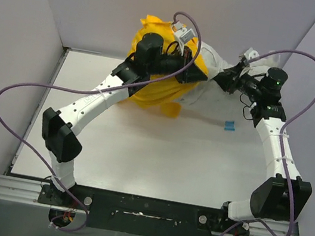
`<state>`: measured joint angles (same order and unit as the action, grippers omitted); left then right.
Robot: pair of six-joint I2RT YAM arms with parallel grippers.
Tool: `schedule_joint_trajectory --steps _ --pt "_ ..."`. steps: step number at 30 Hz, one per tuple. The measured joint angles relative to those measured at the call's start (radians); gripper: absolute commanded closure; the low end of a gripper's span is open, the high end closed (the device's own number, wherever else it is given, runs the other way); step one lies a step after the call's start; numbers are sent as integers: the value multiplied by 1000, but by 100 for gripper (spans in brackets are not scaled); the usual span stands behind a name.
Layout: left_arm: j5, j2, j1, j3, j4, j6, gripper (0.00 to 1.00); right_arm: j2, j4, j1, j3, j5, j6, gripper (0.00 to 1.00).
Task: Put the pillow into the pillowcase
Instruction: Stuff the pillow into the pillowcase.
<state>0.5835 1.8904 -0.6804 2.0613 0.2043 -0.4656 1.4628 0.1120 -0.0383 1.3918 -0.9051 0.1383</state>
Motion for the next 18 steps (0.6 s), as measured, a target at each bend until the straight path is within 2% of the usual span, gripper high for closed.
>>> schedule_joint_trajectory --steps 3,6,8,10,13,18 --pt "47 -120 -4 -286 -198 -84 100 -54 -238 -5 -135 -57 -116 100" --pt "63 -181 7 -507 -326 -142 100 -112 -328 -77 -349 -82 -120 100" --pt "66 -179 28 -589 -374 -173 100 -124 -342 -132 -428 -97 -121 100" --pt "71 -162 60 -647 -397 -203 100 -128 -332 -164 -489 -113 -122 100" --pt "80 -102 106 -663 -470 -249 100 -131 -303 -174 -491 -126 -105 100" --pt "118 -44 108 -673 -586 -291 100 -106 -274 -169 -483 -108 -44 97"
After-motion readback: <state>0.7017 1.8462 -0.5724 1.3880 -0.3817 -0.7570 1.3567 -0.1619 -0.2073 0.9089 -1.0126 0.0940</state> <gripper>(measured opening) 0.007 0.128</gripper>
